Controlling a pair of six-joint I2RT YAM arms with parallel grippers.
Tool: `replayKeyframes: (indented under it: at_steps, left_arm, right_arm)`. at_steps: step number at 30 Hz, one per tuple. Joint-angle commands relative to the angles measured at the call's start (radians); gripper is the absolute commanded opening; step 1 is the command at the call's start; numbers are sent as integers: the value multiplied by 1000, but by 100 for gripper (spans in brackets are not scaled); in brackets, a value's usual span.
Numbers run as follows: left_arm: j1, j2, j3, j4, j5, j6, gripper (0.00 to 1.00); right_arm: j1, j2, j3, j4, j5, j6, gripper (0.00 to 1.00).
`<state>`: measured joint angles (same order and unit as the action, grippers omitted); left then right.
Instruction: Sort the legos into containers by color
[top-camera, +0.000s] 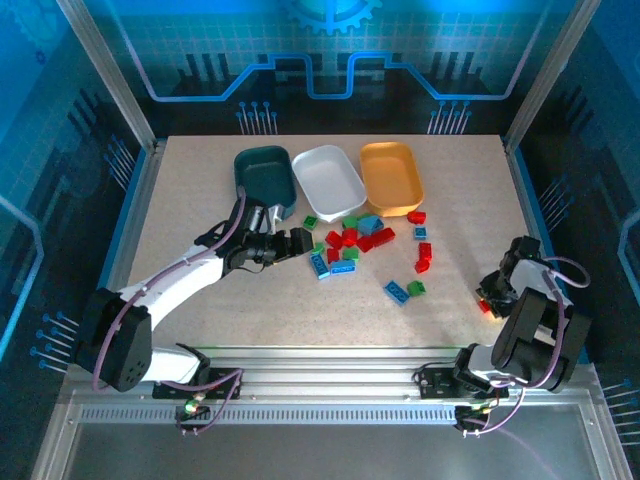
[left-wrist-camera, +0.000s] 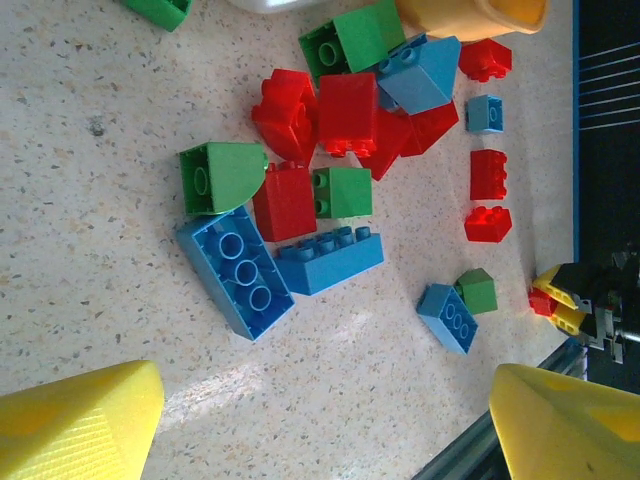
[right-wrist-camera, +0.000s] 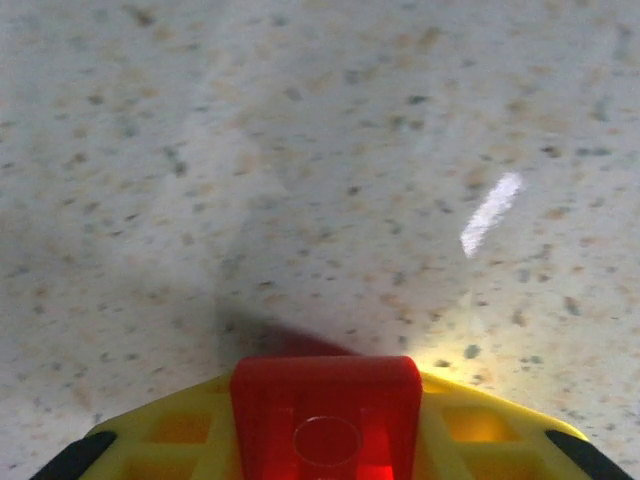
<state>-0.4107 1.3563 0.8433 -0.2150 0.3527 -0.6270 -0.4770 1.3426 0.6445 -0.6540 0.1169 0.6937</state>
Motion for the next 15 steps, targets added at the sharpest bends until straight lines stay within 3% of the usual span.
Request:
replayKeyframes:
  at_steps: [1,9,15]
  left_arm:
    - [-7,-8,32,-35,-24,19,86]
    - [17,-20,15,-37,-66,16,87]
    - [94,-34,-43,12,-40,-37,93]
  right_arm:
    - [66,-29,39,7,2,-13,31]
    - [252,-45,97,17,37,-61,30]
    - [381,-69,171,30,19,-86,30]
